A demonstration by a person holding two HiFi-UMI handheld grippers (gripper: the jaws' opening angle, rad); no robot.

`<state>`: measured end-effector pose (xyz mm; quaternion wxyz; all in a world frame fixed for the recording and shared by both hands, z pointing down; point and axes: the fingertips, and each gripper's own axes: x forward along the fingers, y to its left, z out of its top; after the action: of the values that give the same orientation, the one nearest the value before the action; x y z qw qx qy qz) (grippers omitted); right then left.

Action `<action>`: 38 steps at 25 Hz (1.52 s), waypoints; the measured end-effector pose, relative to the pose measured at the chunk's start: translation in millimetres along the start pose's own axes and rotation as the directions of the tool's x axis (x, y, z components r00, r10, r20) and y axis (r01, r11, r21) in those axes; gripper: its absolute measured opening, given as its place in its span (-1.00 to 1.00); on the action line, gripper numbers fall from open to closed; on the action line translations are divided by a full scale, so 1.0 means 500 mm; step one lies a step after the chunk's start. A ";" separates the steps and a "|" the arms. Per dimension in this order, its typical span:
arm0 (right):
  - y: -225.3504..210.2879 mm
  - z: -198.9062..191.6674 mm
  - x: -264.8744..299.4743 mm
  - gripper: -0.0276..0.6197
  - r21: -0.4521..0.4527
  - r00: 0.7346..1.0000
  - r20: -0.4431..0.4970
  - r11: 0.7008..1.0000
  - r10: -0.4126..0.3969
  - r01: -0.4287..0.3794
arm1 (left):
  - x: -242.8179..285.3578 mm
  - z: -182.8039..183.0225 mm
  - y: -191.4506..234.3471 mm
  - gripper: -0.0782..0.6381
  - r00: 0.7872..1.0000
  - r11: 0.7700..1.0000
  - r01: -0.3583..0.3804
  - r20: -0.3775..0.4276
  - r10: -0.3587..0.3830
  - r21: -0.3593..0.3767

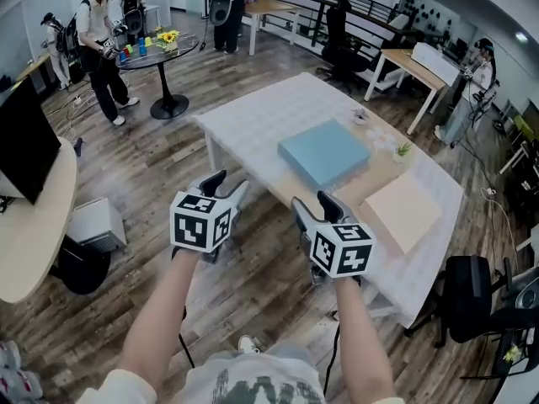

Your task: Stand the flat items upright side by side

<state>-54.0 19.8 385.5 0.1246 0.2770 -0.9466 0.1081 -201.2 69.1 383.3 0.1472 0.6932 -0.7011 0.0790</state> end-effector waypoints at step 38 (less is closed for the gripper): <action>-0.565 0.089 0.363 -0.10 0.146 0.973 -0.043 0.962 -0.228 0.231 | 0.704 0.145 0.028 -0.17 0.972 0.971 0.214 -0.122 -0.201 0.104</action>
<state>-54.1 -314.9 435.5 0.1272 0.3919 -0.8957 0.1672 -220.7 -287.4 427.4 0.1527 0.7646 -0.6098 0.1421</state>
